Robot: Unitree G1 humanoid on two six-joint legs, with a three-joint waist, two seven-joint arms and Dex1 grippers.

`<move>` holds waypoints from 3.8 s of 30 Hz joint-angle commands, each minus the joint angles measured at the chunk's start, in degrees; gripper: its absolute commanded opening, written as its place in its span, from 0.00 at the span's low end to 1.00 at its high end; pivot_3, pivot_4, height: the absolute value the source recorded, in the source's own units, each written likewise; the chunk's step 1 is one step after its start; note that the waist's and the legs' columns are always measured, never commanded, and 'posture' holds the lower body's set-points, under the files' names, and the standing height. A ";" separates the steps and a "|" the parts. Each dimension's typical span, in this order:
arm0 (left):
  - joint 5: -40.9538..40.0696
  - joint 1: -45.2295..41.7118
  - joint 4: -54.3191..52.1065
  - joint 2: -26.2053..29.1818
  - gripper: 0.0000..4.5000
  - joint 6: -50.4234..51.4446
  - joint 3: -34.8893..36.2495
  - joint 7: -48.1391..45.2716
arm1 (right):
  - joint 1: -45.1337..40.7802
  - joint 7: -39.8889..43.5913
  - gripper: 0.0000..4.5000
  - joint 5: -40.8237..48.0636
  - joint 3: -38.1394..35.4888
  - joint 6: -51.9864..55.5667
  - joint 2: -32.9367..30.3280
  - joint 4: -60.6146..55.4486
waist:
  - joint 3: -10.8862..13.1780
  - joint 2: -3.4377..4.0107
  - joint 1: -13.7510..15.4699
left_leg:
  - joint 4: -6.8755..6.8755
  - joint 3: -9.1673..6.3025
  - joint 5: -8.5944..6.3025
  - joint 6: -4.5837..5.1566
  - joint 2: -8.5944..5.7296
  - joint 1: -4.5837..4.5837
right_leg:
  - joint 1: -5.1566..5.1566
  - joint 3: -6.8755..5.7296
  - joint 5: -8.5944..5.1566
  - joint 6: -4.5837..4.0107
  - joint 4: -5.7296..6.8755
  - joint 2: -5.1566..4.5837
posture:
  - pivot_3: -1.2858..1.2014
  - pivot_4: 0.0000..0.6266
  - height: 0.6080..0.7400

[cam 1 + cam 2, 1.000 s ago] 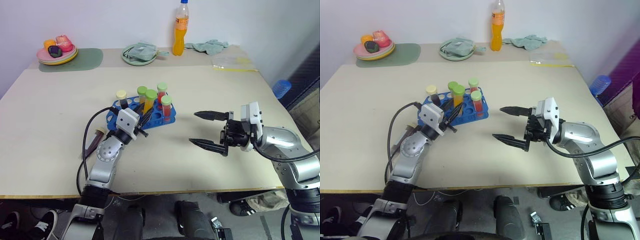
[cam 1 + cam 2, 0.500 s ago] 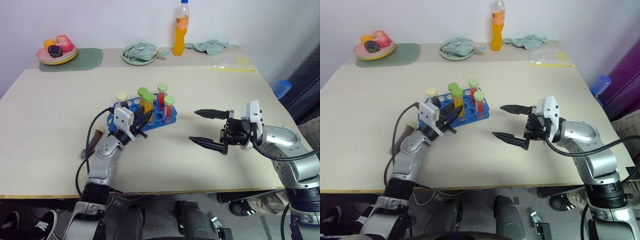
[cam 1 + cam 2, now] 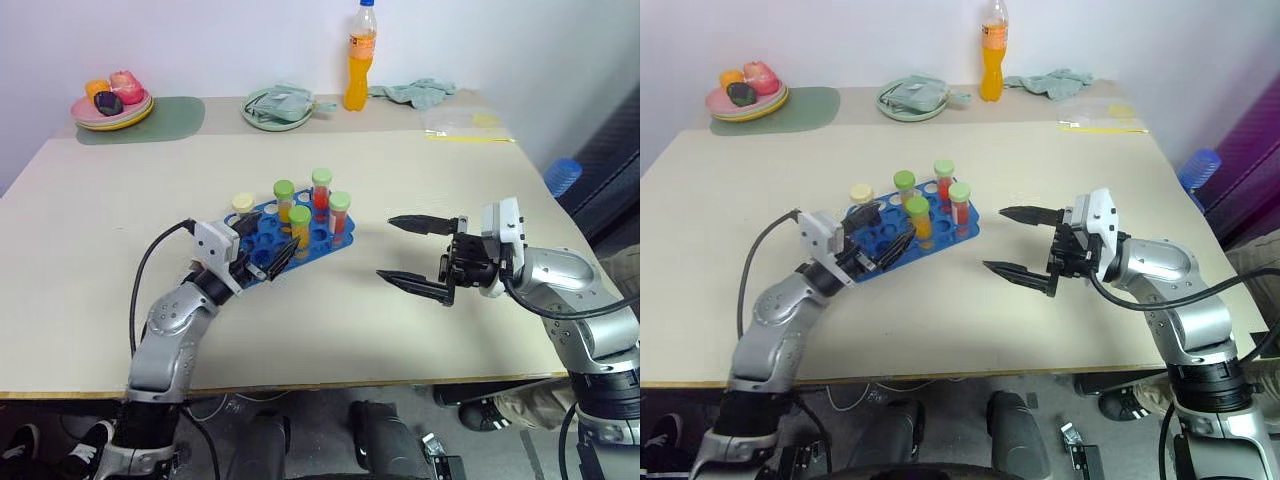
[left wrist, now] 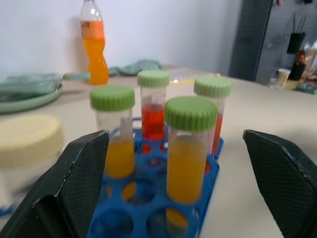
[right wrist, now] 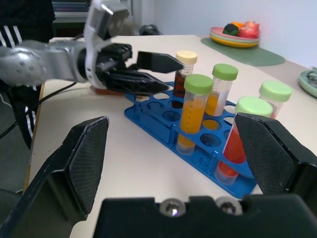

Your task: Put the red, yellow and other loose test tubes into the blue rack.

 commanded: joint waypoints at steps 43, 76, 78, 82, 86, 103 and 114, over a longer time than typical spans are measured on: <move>-11.06 -30.61 30.08 48.06 0.99 61.25 -13.42 -25.03 | -0.42 7.44 1.00 0.46 -0.22 -1.95 -1.27 0.61 | 0.23 0.07 -1.55 | -0.21 0.09 -0.04 0.05 0.02 -0.16 | -0.34 0.00 -0.12 0.13 0.01 0.00 | 0.52 0.24 1.00; -1.60 -14.23 7.38 20.17 0.17 28.81 25.24 3.81 | 0.93 5.78 1.00 -0.52 -0.80 -2.51 -1.73 0.62 | 0.14 0.03 -0.92 | -0.04 0.06 -0.04 0.02 -0.01 -0.15 | -0.21 -0.01 0.11 0.09 0.01 -0.15 | 0.52 0.24 1.00; -0.57 -8.93 0.99 16.36 0.17 17.93 24.95 1.90 | -0.19 5.83 1.00 -0.89 -0.47 -2.90 -1.49 1.35 | 0.14 0.03 -0.99 | -0.07 0.09 -0.04 0.02 -0.03 -0.12 | -0.19 0.00 0.09 0.06 -0.05 -0.19 | 0.52 0.24 1.00; 1.53 -3.24 -4.00 9.81 0.17 7.11 20.49 2.21 | -1.57 6.13 1.00 -0.96 -0.17 -2.69 -1.35 2.50 | 0.14 0.03 -0.84 | -0.06 0.13 -0.04 0.02 -0.03 -0.05 | -0.12 0.01 0.05 -0.05 -0.05 -0.17 | 0.52 0.24 1.00; 9.62 -1.05 -1.44 5.70 0.17 -5.86 13.73 3.83 | -1.74 6.08 1.00 -1.09 -0.15 -2.77 -1.33 2.58 | 0.14 0.04 0.03 | 0.00 0.12 -0.04 0.03 -0.03 -0.01 | -0.05 0.01 0.05 -0.05 -0.05 -0.12 | 0.52 0.24 1.00; 21.89 -1.66 16.22 -1.71 0.17 -30.86 -1.98 6.72 | 0.35 3.90 1.00 -0.44 -2.26 -1.90 -2.62 -0.24 | 0.13 0.06 0.19 | 0.01 0.10 -0.04 0.04 -0.03 -0.02 | -0.03 0.01 0.06 -0.03 -0.05 -0.10 | 0.52 0.24 1.00; 19.84 0.88 17.95 -4.40 0.17 -31.22 -4.56 5.28 | 0.90 3.32 1.00 -0.79 -2.44 -2.45 -2.70 -0.55 | 0.07 0.13 0.18 | 0.02 0.10 -0.04 0.04 -0.04 0.03 | 0.03 0.01 0.06 -0.02 -0.05 -0.09 | 0.52 0.24 1.00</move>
